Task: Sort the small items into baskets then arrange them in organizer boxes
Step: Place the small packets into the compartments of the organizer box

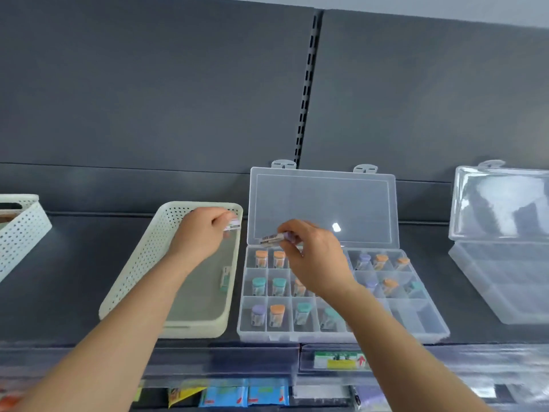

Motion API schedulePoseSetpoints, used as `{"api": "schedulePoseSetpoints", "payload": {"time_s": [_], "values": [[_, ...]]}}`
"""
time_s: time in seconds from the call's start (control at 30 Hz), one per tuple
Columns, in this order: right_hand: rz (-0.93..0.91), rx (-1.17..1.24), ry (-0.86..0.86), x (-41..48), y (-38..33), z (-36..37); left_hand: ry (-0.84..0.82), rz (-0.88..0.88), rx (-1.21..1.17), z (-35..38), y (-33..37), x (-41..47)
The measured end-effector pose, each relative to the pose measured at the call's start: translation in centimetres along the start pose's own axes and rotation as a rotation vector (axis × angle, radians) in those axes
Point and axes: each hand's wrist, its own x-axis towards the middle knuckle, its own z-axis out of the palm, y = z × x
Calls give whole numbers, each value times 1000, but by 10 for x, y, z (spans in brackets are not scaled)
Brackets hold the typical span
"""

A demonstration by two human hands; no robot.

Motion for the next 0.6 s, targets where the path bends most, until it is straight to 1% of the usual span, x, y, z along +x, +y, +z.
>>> {"api": "schedulePoseSetpoints", "payload": {"time_s": [0.07,0.1,0.17,0.2,0.27,0.3,0.43,0.5,0.6], "values": [[14,27,42,-15,13,-17,-9,35,-131,9,33,-15],[28,40,58,-23,19,-26,-28,42,-239,15,49,-23],[67,71,70,-38,32,-40,-98,30,-439,29,75,-41],[80,86,78,-45,38,-47,-132,23,-495,36,86,-49],[102,97,91,-59,50,-59,-165,21,-540,51,104,-65],[113,101,95,-65,55,-65,-155,29,-539,59,111,-72],[150,125,81,-85,74,-83,-83,42,-437,92,125,-94],[167,110,79,-93,81,-88,-112,77,-449,104,129,-102],[200,93,69,-99,91,-91,-203,60,-582,114,137,-110]]}}
